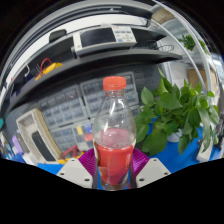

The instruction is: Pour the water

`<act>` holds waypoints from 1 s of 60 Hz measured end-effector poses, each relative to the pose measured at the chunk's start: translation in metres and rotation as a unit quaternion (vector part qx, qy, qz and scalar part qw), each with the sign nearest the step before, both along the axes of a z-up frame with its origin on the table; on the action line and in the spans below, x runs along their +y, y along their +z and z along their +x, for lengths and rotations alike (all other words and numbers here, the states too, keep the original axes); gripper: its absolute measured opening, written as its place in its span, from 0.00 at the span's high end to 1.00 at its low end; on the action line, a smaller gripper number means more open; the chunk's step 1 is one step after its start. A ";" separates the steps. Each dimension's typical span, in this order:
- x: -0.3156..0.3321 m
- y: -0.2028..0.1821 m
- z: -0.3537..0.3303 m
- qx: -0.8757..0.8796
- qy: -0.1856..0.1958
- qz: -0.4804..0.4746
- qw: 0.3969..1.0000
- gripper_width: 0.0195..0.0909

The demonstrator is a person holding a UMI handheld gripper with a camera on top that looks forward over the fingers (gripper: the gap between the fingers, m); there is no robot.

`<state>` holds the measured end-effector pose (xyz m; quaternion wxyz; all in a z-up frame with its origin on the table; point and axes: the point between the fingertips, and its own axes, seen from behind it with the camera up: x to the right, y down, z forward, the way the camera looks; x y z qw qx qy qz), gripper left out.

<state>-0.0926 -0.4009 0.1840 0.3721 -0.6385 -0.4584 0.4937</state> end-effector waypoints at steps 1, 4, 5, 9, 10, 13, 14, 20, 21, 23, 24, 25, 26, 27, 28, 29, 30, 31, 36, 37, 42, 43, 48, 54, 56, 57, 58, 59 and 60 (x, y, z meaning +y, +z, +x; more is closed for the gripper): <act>0.005 -0.006 -0.002 -0.005 -0.002 0.007 1.000 0.65; 0.019 -0.024 -0.005 -0.014 -0.004 0.024 1.000 0.65; 0.022 -0.030 -0.005 -0.014 -0.004 0.030 0.999 0.66; 0.035 -0.051 -0.008 -0.027 -0.005 0.050 0.998 0.66; 0.037 -0.056 -0.008 -0.028 -0.004 0.056 0.998 0.66; 0.041 -0.069 -0.010 -0.029 -0.001 0.070 0.997 0.66; 0.043 -0.072 -0.011 -0.029 -0.001 0.073 0.997 0.66; 0.048 -0.091 -0.015 -0.026 0.001 0.082 0.996 0.66; 0.048 -0.094 -0.016 -0.025 0.001 0.083 0.996 0.66; 0.048 -0.101 -0.017 -0.025 0.003 0.086 0.996 0.66; 0.047 -0.106 -0.017 -0.026 0.003 0.088 0.996 0.66; 0.047 -0.113 -0.018 -0.030 0.004 0.091 0.995 0.65; 0.045 -0.115 -0.017 -0.029 0.009 0.095 0.995 0.64; 0.044 -0.109 -0.019 -0.011 0.009 0.100 0.995 0.63; 0.044 -0.109 -0.019 -0.006 0.010 0.106 0.994 0.63; 0.041 -0.112 -0.018 -0.008 0.014 0.108 0.994 0.62; 0.040 -0.110 -0.018 0.000 0.014 0.110 0.994 0.63; 0.041 -0.110 -0.018 0.001 0.012 0.114 0.993 0.63; 0.040 -0.108 -0.017 0.016 0.012 0.120 0.993 0.63; 0.040 -0.108 -0.016 0.018 0.012 0.120 0.993 0.63; 0.041 -0.108 -0.015 0.022 0.014 0.115 0.993 0.60; 0.040 -0.108 -0.014 0.022 0.016 0.115 0.993 0.58; 0.039 -0.108 -0.014 0.017 0.022 0.117 0.993 0.53; 0.039 -0.127 -0.009 -0.028 0.031 0.121 0.992 0.25; 0.039 -0.133 -0.006 -0.041 0.033 0.127 0.990 0.23; 0.039 -0.135 -0.004 -0.044 0.033 0.131 0.990 0.23; 0.038 -0.136 -0.002 -0.045 0.033 0.134 0.989 0.23; 0.038 -0.136 0.000 -0.045 0.034 0.136 0.989 0.23; 0.036 -0.136 0.002 -0.045 0.034 0.137 0.989 0.23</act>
